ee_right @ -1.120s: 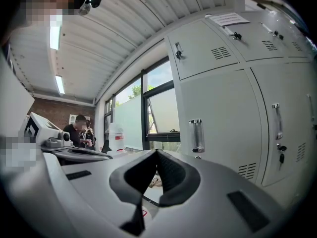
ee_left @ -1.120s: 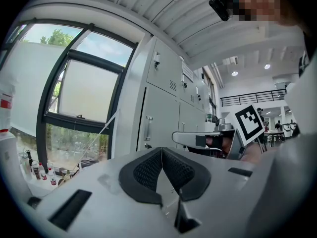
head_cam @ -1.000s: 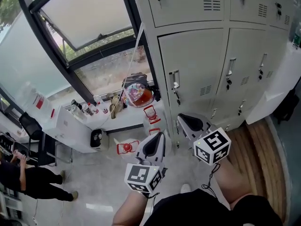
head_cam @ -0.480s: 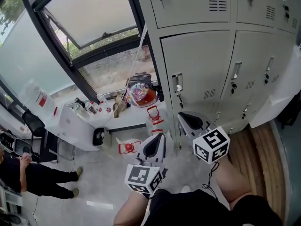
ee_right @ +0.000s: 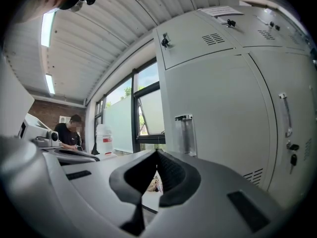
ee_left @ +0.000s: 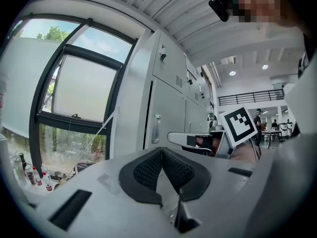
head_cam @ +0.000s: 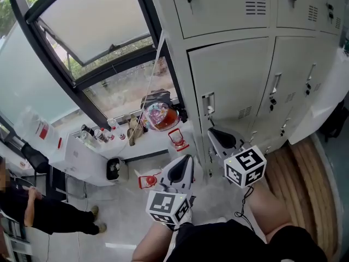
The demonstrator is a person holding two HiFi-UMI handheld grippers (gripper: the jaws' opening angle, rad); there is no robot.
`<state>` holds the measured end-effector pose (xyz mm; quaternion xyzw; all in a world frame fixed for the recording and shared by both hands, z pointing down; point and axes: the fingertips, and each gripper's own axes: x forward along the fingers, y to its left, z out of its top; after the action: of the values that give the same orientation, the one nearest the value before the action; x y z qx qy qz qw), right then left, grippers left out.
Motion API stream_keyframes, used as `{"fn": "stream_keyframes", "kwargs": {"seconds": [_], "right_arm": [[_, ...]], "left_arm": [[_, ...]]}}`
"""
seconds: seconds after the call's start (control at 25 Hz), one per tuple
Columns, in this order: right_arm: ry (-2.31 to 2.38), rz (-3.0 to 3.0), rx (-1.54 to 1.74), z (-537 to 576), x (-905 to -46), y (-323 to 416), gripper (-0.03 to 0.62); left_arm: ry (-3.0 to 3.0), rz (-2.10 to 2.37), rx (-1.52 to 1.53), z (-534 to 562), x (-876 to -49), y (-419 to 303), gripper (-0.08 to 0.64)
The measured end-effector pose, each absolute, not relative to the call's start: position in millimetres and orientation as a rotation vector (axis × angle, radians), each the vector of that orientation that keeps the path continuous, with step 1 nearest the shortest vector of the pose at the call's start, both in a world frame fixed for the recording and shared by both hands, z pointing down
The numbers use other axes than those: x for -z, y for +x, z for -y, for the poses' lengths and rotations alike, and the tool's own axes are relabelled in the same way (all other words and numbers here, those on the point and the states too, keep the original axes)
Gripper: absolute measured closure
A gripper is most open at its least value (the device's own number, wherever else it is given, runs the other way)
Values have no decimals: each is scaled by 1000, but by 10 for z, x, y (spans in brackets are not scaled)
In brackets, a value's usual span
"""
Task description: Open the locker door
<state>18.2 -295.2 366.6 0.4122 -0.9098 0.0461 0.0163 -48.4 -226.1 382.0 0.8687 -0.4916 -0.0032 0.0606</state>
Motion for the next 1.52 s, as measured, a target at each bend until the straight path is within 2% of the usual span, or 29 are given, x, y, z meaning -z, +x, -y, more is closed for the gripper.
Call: {"fn": "stream_keyframes", "kwargs": {"seconds": [0.16, 0.24, 0.64, 1.36, 1.52], "right_arm": [[1388, 2763, -125, 3159, -3665, 130, 537], [1436, 2734, -115, 3258, -3654, 106, 470], [1677, 2508, 1, 3656, -3655, 79, 371], [1941, 2290, 41, 3906, -3680, 51, 368], [1987, 2212, 97, 3920, -3688, 87, 401]], "left_arm": [[2656, 1431, 11, 2470, -3796, -626, 543], [2669, 1400, 13, 2574, -3794, -682, 543], [2715, 1262, 25, 2946, -3855, -838, 543], [2792, 1099, -2, 3202, -3874, -1142, 543], [2809, 1056, -10, 3181, -3891, -1162, 543]]}}
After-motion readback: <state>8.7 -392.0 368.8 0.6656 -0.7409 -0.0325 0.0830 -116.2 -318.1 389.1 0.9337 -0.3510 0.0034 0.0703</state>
